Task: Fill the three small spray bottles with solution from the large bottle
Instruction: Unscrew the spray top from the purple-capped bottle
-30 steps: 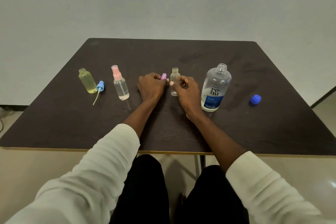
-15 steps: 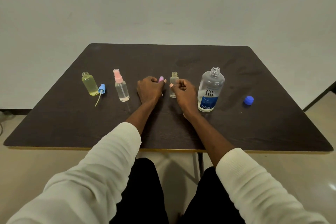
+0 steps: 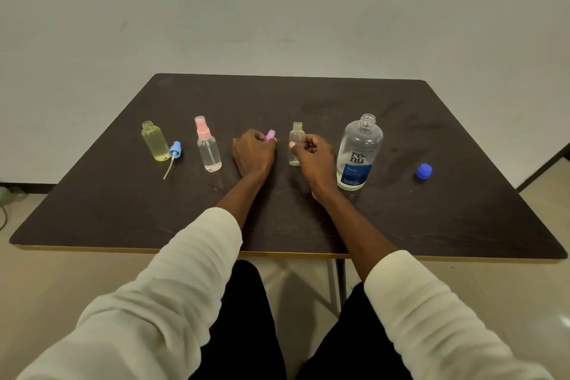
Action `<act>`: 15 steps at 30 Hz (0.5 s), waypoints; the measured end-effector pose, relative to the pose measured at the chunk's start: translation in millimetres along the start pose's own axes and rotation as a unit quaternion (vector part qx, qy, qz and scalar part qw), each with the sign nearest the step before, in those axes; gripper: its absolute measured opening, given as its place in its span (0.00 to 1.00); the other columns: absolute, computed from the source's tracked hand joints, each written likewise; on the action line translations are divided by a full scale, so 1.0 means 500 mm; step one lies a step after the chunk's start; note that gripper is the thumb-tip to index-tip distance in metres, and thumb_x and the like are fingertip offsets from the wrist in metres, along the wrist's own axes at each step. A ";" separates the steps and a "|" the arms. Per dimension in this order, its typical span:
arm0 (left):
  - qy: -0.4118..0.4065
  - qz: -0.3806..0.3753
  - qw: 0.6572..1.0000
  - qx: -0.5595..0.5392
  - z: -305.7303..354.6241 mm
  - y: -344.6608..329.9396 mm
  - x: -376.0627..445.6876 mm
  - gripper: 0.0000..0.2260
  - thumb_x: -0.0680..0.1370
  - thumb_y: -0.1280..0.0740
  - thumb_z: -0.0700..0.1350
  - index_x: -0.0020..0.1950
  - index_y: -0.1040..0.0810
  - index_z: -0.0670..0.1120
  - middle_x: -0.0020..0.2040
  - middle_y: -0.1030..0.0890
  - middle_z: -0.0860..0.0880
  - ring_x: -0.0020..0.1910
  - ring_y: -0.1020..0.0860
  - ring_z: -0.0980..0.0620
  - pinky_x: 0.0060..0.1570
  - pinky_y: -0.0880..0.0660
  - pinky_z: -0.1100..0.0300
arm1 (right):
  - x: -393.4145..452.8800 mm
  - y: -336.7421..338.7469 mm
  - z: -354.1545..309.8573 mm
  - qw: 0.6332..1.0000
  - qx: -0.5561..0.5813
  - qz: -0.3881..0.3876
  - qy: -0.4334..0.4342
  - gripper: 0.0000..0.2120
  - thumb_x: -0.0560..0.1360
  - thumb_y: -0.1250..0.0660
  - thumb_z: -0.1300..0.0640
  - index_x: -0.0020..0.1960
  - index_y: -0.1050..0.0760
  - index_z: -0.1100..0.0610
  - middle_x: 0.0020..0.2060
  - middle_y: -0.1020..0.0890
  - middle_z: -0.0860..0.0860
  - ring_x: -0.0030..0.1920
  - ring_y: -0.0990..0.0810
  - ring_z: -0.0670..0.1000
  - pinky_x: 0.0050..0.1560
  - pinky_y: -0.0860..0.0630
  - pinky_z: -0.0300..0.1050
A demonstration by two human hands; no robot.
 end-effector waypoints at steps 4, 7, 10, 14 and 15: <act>0.006 0.003 1.000 -0.002 0.004 0.002 0.000 0.16 0.73 0.27 0.59 0.37 0.23 0.48 0.35 0.20 0.51 0.42 0.20 0.47 0.55 0.22 0.43 | 0.003 0.000 0.001 1.000 -0.001 0.000 0.005 0.08 0.72 0.29 0.52 0.49 0.21 0.51 0.46 0.18 0.52 0.45 0.19 0.49 0.44 0.21 0.40; 0.011 0.006 1.000 -0.002 0.020 0.008 -0.009 0.14 0.74 0.26 0.57 0.42 0.24 0.48 0.41 0.21 0.50 0.48 0.22 0.47 0.52 0.22 0.47 | 0.006 0.000 0.003 1.000 0.000 -0.002 0.011 0.08 0.72 0.29 0.52 0.50 0.21 0.52 0.47 0.18 0.52 0.45 0.19 0.49 0.44 0.22 0.39; 0.008 0.030 0.999 -0.022 0.029 0.019 -0.016 0.11 0.75 0.28 0.52 0.47 0.24 0.47 0.40 0.25 0.54 0.51 0.25 0.47 0.51 0.24 0.51 | 0.006 0.000 0.003 1.000 -0.012 -0.004 0.018 0.09 0.73 0.29 0.53 0.53 0.21 0.53 0.47 0.19 0.51 0.46 0.20 0.48 0.45 0.22 0.39; -0.016 0.073 0.994 -0.078 0.030 0.037 -0.029 0.04 0.77 0.30 0.45 0.47 0.23 0.47 0.41 0.22 0.53 0.51 0.22 0.47 0.51 0.22 0.51 | -0.001 0.002 -0.008 1.000 -0.006 -0.001 0.025 0.10 0.74 0.29 0.56 0.55 0.22 0.54 0.46 0.19 0.47 0.45 0.21 0.42 0.44 0.24 0.33; -0.027 0.080 0.993 -0.085 0.032 0.042 -0.033 0.02 0.77 0.30 0.44 0.47 0.22 0.47 0.43 0.21 0.53 0.51 0.22 0.48 0.51 0.22 0.52 | -0.003 0.003 -0.011 1.000 -0.003 0.001 0.027 0.10 0.75 0.29 0.57 0.56 0.22 0.54 0.45 0.19 0.46 0.44 0.21 0.41 0.43 0.25 0.31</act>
Point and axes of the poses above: each hand's wrist, its own x-axis towards the middle knuckle, its own y-axis out of the back of the hand, z = x × y, the point moved 3 cm from there along x, towards the middle knuckle
